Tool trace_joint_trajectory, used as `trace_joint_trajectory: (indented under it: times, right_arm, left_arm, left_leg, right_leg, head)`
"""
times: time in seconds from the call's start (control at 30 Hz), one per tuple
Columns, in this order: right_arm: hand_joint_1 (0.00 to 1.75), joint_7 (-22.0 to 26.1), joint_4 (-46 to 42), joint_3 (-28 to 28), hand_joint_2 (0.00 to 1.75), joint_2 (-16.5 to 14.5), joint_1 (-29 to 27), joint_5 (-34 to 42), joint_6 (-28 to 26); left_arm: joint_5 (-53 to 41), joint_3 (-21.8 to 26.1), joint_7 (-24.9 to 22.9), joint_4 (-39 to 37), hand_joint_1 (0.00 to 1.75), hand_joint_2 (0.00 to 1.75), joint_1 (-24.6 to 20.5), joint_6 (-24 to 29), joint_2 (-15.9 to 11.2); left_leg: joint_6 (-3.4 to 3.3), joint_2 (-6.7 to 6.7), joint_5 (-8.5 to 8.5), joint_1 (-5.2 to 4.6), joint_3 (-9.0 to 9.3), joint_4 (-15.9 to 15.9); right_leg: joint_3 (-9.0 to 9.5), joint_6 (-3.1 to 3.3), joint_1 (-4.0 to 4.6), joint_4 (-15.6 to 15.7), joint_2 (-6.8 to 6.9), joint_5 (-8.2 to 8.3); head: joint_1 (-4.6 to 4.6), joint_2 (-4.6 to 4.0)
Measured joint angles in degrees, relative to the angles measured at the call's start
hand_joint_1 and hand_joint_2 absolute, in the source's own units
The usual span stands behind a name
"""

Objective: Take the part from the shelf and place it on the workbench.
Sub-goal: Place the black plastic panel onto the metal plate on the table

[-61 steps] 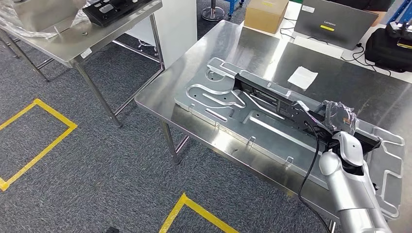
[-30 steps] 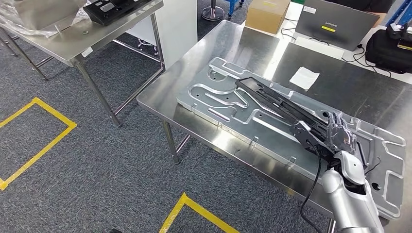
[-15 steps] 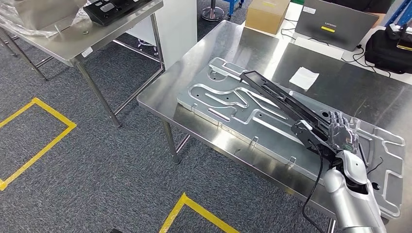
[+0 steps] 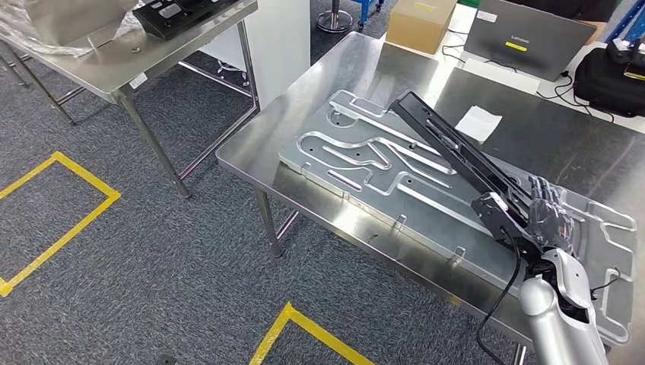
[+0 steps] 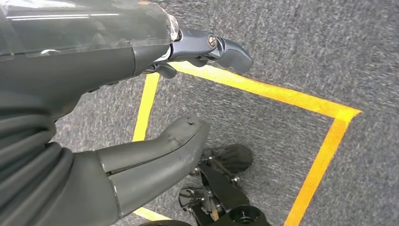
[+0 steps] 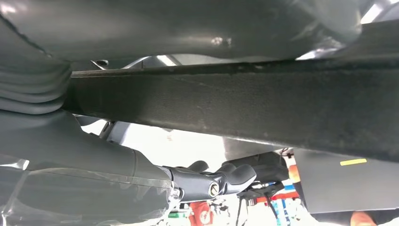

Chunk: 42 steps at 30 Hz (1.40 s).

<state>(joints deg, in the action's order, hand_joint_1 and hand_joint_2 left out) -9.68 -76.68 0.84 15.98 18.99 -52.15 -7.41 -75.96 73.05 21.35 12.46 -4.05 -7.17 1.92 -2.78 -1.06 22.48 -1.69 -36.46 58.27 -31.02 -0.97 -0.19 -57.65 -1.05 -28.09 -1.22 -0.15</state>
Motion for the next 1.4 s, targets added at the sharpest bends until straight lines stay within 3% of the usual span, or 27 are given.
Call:
trace_joint_trajectory:
  times: [0.5,0.7,0.8,0.93,1.03,1.13,1.4]
  right_arm:
    - [0.0,0.7,-0.2,-0.4,0.0,-0.1,-0.6,-0.5,0.3]
    - [0.0,0.8,0.6,-0.2,0.0,-0.7,0.9,0.1,-2.0]
    - [0.0,-0.8,0.6,-0.1,0.0,-0.1,1.5,-3.0,-2.0]
    - [0.0,-7.0,0.4,0.3,0.0,2.6,1.6,-17.4,-1.4]
    - [0.0,-10.2,-0.3,0.0,0.0,5.0,-0.1,-25.7,-0.1]
    - [0.0,-9.5,-0.8,-1.1,0.0,6.4,-1.5,-25.7,0.9]
    - [0.0,-6.5,-2.6,-5.0,0.0,6.7,-4.0,-15.5,1.6]
  left_arm:
    - [0.6,0.8,-0.8,0.0,0.0,0.0,-0.2,-0.5,0.0]
    - [0.6,0.9,-2.9,0.0,0.0,0.0,-1.3,-0.4,0.0]
    - [0.0,0.9,-3.2,0.0,0.0,0.0,-1.4,0.1,0.0]
    - [-2.9,-0.1,-3.8,-0.1,0.0,1.75,-1.4,3.4,2.6]
    - [-4.9,-1.7,-5.4,-0.3,0.0,1.75,-1.5,9.3,7.3]
    - [-5.5,-3.0,-5.9,-0.6,0.0,1.75,-1.6,9.8,10.3]
    - [-5.4,-4.3,-5.6,-0.8,0.0,1.75,-2.0,8.3,11.9]
  left_leg:
    - [-0.04,-0.04,0.01,-0.01,0.0,0.0]
    - [-0.08,0.0,-0.02,-0.03,-0.01,0.0]
    - [-0.12,0.02,-0.04,-0.05,-0.01,0.0]
    - [-0.3,-0.31,-0.13,-0.17,-0.06,0.0]
    - [-0.48,-0.51,-0.17,-0.35,-0.12,0.0]
    - [-0.6,-0.44,-0.1,-0.39,-0.2,0.0]
    - [-0.71,-0.42,-0.04,-0.44,-0.2,0.0]
  right_leg:
    - [0.13,0.0,0.0,0.2,0.01,0.0]
    - [0.11,-0.08,-0.01,0.2,-0.03,0.06]
    - [0.06,-0.1,-0.03,0.2,-0.05,0.1]
    - [0.08,-0.22,-0.2,0.2,0.27,0.07]
    - [0.11,-0.39,-0.34,0.2,0.51,0.01]
    - [0.05,-0.39,-0.36,0.2,0.42,0.01]
    - [0.02,-0.53,-0.4,0.2,0.41,0.02]
  head:
    - [0.0,0.0]
    - [0.0,0.0]
    - [-0.01,0.0]
    - [-0.03,0.0]
    - [-0.02,0.0]
    - [0.02,0.0]
    - [-0.03,0.0]
